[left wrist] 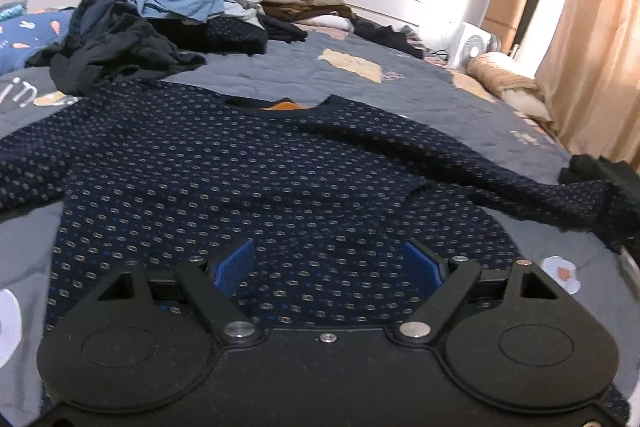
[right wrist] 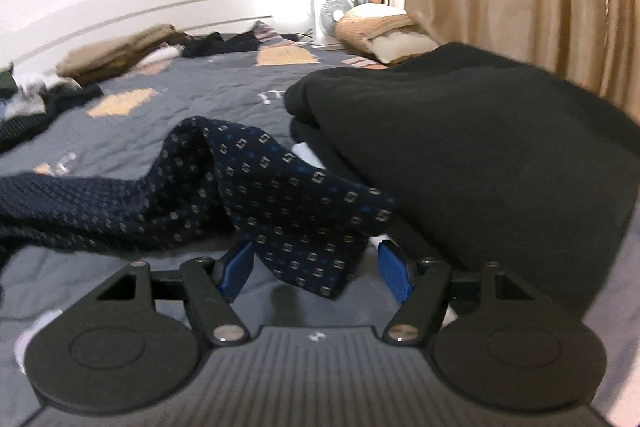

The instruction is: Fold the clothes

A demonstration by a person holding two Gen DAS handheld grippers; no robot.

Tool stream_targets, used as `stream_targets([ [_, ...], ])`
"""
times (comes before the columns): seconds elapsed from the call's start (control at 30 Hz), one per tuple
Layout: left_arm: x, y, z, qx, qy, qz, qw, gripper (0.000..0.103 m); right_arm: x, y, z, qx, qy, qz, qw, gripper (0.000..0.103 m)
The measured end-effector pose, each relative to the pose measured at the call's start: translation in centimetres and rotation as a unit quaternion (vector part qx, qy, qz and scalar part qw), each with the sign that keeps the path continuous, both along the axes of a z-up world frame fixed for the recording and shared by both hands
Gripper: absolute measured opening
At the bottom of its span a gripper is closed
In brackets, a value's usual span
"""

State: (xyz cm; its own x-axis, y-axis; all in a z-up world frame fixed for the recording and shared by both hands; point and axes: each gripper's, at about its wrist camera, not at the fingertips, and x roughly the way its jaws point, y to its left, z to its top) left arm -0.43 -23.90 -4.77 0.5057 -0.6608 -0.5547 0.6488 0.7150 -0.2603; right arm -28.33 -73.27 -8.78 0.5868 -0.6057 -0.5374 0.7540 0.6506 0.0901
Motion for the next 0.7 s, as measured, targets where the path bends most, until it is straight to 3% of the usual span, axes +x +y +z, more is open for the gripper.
stream_targets([
  [0.13, -0.7, -0.3, 0.3, -0.036, 0.026, -0.056, 0.9975, 0.081, 0.3, -1.0, -0.7, 0.019, -0.004, -0.014, 1.0, 0.068],
  [0.33, -1.8, -1.1, 0.1, -0.028, 0.021, -0.078, 0.9964, 0.082, 0.6, -2.2, -2.4, 0.046, -0.01, -0.032, 0.998, 0.067],
  [0.4, -1.7, -1.2, -0.2, -0.021, 0.021, -0.074, 0.9968, 0.082, 0.6, -2.3, -2.4, 0.051, -0.025, -0.034, 0.998, 0.058],
  [0.47, -1.7, -1.2, -0.2, -0.018, 0.022, -0.069, 0.9972, 0.082, 0.7, -2.2, -2.0, 0.051, -0.035, -0.034, 0.998, 0.021],
  [0.5, -1.5, -1.2, -0.2, -0.019, 0.023, -0.067, 0.9973, 0.082, 0.7, -2.2, -1.7, 0.055, -0.04, -0.036, 0.997, 0.016],
  [0.7, -1.3, -0.9, 0.0, -0.019, 0.024, -0.061, 0.9977, 0.083, -0.7, -1.4, 3.7, 0.056, -0.116, -0.04, 0.991, 0.007],
])
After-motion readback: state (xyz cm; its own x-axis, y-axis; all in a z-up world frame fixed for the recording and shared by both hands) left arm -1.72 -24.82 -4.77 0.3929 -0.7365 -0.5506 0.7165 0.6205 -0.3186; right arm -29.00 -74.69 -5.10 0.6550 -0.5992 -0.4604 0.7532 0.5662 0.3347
